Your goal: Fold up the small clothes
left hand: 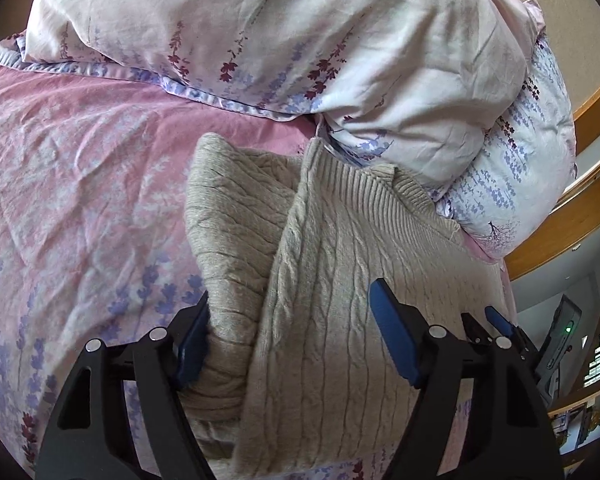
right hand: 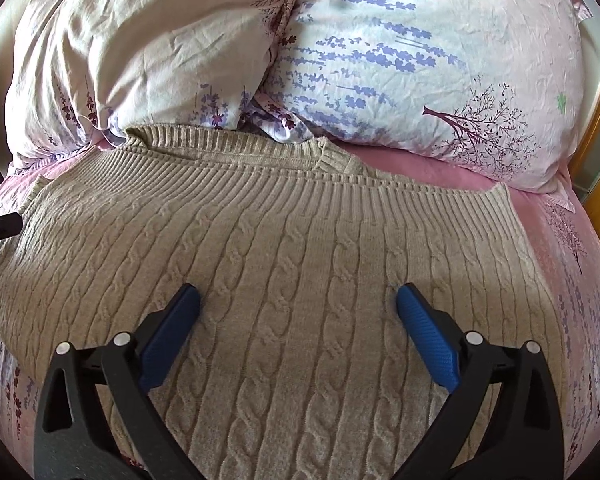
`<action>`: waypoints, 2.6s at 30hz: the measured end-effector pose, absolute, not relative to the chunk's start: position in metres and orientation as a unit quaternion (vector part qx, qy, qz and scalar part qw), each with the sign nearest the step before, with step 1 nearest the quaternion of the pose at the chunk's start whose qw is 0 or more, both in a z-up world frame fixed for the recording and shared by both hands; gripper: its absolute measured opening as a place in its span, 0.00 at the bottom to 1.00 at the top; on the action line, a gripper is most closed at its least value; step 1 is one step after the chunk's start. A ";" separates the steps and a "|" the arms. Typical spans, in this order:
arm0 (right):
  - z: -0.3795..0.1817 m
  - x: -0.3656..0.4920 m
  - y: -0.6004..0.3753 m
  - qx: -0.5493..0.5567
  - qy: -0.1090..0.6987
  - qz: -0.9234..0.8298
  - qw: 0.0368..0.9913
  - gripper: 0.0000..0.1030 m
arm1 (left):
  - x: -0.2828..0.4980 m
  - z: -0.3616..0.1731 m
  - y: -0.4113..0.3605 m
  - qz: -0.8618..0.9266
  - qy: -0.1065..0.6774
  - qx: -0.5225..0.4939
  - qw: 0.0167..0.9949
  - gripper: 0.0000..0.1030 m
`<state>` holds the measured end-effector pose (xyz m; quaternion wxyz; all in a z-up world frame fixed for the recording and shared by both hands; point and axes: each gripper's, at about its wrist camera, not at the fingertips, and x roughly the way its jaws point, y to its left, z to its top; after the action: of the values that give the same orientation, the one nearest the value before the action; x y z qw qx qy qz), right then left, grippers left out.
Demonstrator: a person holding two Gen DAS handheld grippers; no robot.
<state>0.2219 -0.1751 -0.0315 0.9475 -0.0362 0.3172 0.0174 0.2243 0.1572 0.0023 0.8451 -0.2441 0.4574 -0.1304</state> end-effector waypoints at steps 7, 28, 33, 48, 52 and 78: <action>-0.033 0.223 -0.176 -0.033 0.317 0.020 0.947 0.96 | 0.229 0.001 0.159 -0.127 0.466 -0.285 0.828 0.46; -0.027 0.213 -0.186 -0.022 0.330 0.047 0.943 0.96 | 0.224 0.066 0.091 -0.262 0.402 -0.380 0.790 0.22; -0.026 0.186 -0.217 -0.003 0.314 0.069 0.947 0.96 | 0.235 0.075 0.040 -0.305 0.401 -0.377 0.777 0.22; -0.032 0.144 -0.353 0.270 0.284 0.278 0.877 0.96 | 0.259 0.027 -0.139 -0.337 0.503 -0.265 0.751 0.28; -0.038 0.155 -0.362 0.331 0.296 0.327 0.834 0.96 | 0.258 0.039 -0.139 -0.392 0.489 -0.288 0.724 0.64; -0.008 0.194 -0.353 0.275 0.336 0.201 0.878 0.16 | 0.182 0.051 -0.073 -0.292 0.398 0.016 0.869 0.70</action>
<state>0.1939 -0.3535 -0.0084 0.8780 0.2749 0.3362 0.2013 0.1823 -0.0725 0.0513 0.8693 0.0163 0.3984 -0.2922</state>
